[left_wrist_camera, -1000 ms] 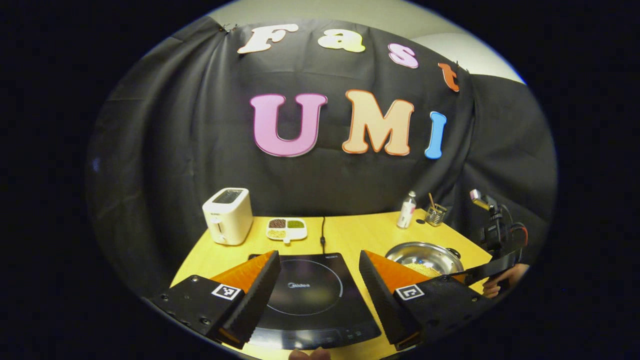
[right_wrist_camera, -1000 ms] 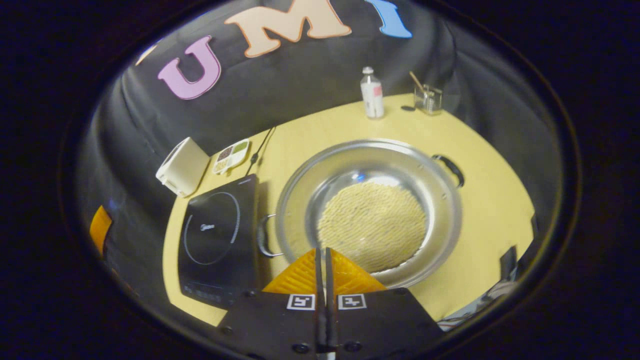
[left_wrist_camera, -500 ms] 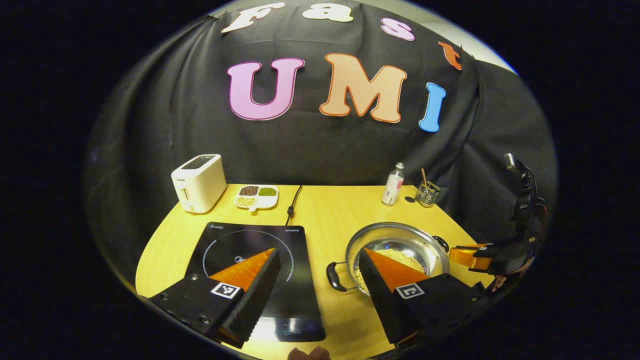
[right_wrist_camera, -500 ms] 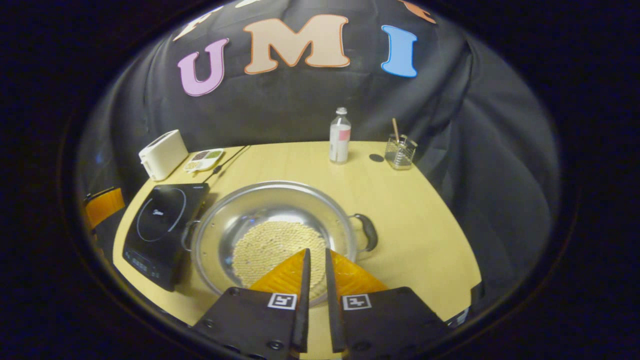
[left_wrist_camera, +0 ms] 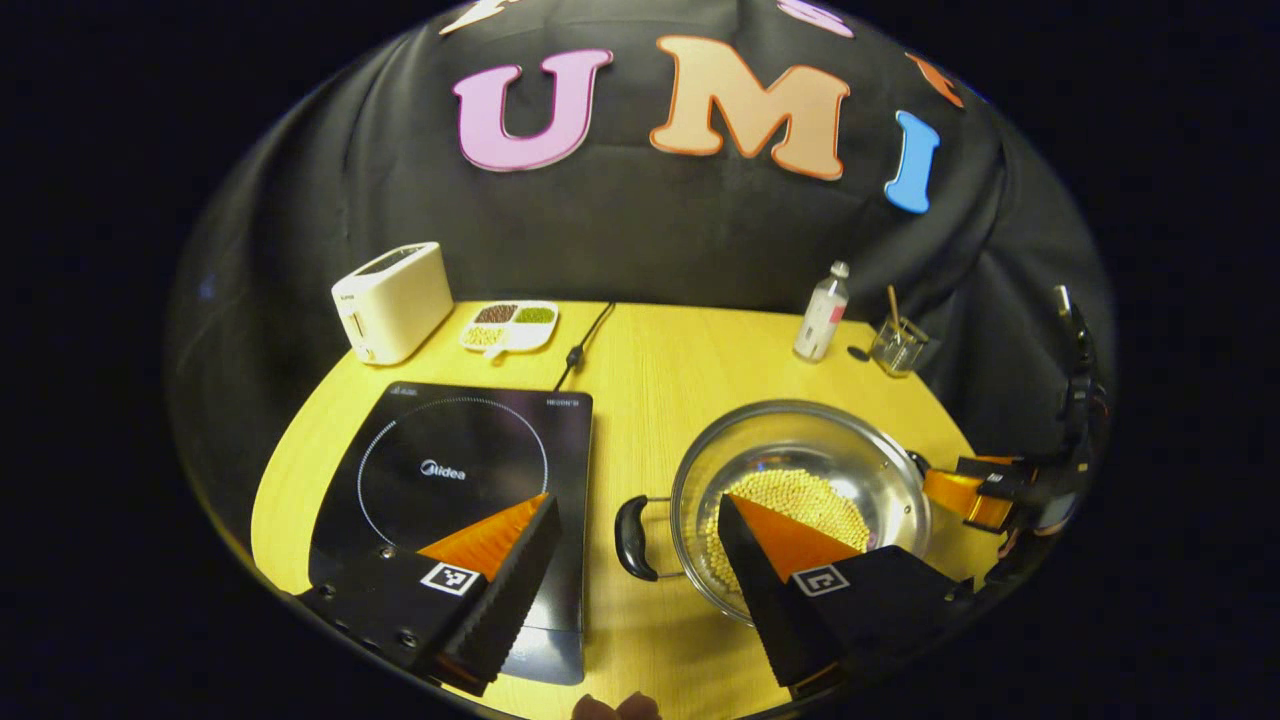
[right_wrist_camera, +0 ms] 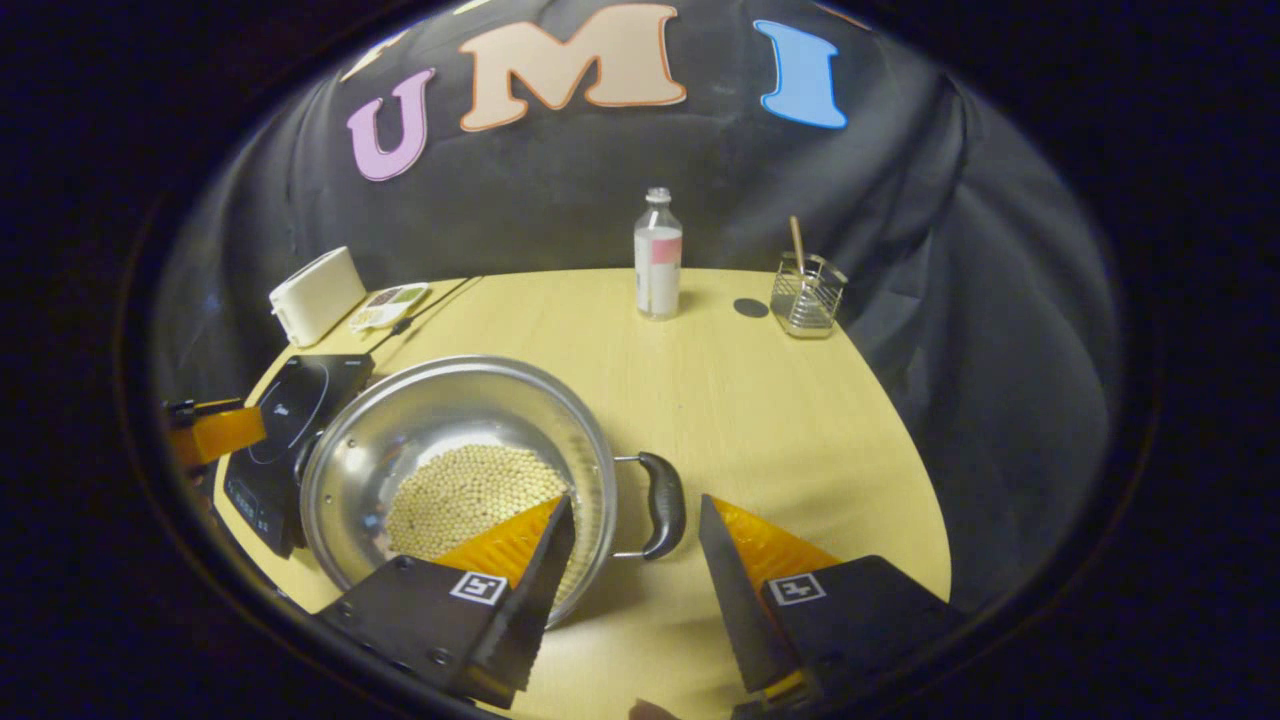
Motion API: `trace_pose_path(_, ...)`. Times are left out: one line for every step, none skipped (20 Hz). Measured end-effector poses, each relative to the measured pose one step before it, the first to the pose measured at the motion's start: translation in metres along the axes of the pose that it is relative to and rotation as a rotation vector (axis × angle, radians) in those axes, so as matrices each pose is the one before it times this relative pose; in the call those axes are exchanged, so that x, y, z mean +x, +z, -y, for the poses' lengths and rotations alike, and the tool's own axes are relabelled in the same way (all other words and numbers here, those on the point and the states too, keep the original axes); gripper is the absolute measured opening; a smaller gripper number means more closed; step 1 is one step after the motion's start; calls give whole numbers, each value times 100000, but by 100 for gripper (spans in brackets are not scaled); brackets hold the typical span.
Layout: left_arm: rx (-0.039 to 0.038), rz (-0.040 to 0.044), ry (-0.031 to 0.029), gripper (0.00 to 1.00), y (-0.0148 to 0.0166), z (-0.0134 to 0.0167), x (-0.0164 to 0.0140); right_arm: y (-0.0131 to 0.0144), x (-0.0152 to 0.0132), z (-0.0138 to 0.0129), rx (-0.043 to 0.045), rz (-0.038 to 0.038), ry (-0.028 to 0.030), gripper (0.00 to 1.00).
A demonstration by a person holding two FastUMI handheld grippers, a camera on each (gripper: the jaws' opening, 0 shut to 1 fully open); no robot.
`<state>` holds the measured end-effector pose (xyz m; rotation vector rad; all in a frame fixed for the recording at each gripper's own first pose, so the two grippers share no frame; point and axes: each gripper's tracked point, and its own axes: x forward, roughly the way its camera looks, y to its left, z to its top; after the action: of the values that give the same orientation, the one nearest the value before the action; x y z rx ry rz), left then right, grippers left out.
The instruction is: First push the handle of the pot to place it horizontally, then grasp the pot with both hands and set it on the induction cooktop.
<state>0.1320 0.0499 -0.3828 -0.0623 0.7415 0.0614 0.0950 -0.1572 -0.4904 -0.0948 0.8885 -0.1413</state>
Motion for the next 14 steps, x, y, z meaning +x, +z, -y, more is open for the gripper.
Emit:
trace_pose_path(-252,-1085,733,98,-288,55,863,-367,497,-110,-125,-1679,2061,80)
trace_pose_path(-25,-2386,1303,98,-538,-105,847,-376,648,-242,87,-2124,2157,80)
trace_pose_path(-502,-3112,1351,98,-731,-246,610,-478,487,-116,-614,-2346,1797,77)
trace_pose_path(-671,-990,1085,98,-464,-202,482,-81,404,84,-512,-846,263,74)
trace_pose_path(-1090,-1861,909,98,-399,-170,589,-232,536,-95,281,-1231,482,74)
trace_pose_path(-1258,-1521,379,98,-237,-75,743,-217,595,-27,643,-1626,150,74)
trace_pose_path(-1247,-2395,176,98,-362,-168,887,-242,549,-25,695,-1648,665,74)
trace_pose_path(-991,-3046,1460,98,-630,-483,614,-155,510,-72,531,-1357,623,76)
trace_pose_path(-889,-2539,428,98,-270,-204,176,-192,516,-42,570,-1169,395,75)
trace_pose_path(2169,1957,105,99,628,201,-92,52,202,-20,788,-447,358,75)
trace_pose_path(2516,440,-189,100,380,-18,867,28,307,-175,1304,-509,1048,75)
trace_pose_path(2249,-1954,366,99,-283,66,133,-38,166,-13,817,-573,215,72)
trace_pose_path(3191,-899,765,98,105,170,-102,-143,192,-169,489,-997,1555,70)
trace_pose_path(2461,-478,-866,98,9,229,376,15,-4,-193,431,-186,453,70)
